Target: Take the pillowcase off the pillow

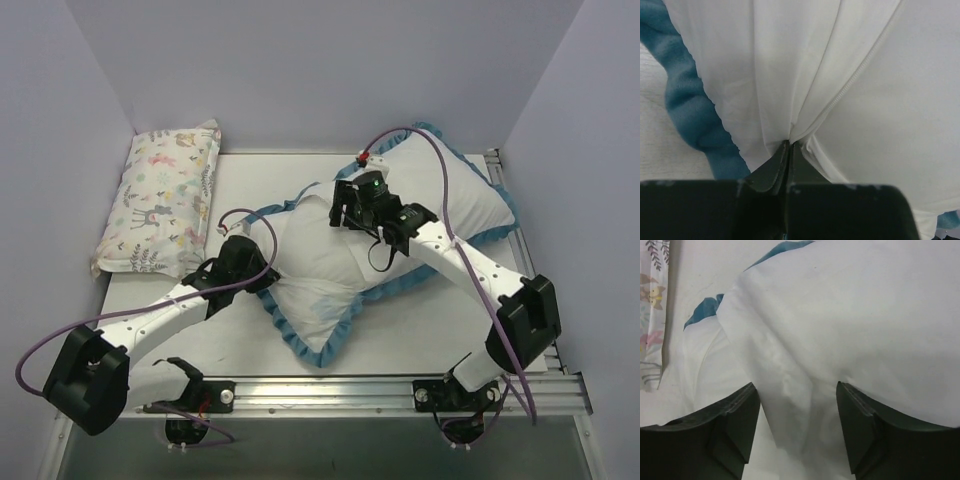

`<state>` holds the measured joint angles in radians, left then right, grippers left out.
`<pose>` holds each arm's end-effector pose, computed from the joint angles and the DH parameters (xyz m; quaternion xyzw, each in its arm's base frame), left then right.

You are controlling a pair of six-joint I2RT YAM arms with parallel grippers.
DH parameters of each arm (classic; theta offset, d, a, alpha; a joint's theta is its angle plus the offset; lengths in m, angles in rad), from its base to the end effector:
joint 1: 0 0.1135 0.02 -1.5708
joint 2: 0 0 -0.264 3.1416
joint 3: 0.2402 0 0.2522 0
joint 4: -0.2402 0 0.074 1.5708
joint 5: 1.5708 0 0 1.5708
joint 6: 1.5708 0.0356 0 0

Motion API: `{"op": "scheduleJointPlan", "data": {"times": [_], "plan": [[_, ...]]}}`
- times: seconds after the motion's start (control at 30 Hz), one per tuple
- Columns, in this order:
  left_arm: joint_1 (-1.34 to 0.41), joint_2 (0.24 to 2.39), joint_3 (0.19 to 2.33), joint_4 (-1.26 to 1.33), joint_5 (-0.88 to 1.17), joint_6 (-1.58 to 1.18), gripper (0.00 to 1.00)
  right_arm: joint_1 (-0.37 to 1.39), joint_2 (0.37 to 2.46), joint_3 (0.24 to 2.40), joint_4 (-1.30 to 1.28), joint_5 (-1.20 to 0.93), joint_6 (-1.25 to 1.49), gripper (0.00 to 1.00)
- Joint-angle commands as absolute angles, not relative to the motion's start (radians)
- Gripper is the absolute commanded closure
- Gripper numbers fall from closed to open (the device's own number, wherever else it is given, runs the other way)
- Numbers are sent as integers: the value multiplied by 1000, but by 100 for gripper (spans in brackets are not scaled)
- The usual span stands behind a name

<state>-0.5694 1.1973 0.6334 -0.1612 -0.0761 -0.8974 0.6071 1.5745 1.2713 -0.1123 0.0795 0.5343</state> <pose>0.2076 -0.1297 0.2065 -0.1642 0.8965 -0.2487 0.3279 0.3078 0.2104 0.3174 -0.0088 0.8373 0.2667 0.4771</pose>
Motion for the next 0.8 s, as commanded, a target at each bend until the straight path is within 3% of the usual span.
{"op": "scheduleJointPlan", "data": {"times": [0.0,0.2,0.33,0.6,0.77], "plan": [[-561,1197,598,-166,-77,-887,100,695,1455,1304,-236,276,402,35],[-560,1175,580,-132,-83,-887,100,873,1368,1312,-268,246,263,23],[-560,1184,569,-92,-77,-894,100,974,1425,1319,-278,250,180,17],[-560,1143,540,-86,-80,-910,100,979,1689,1408,-434,261,143,1],[-561,1121,528,-77,-77,-917,100,951,1778,1411,-469,233,167,0]]}}
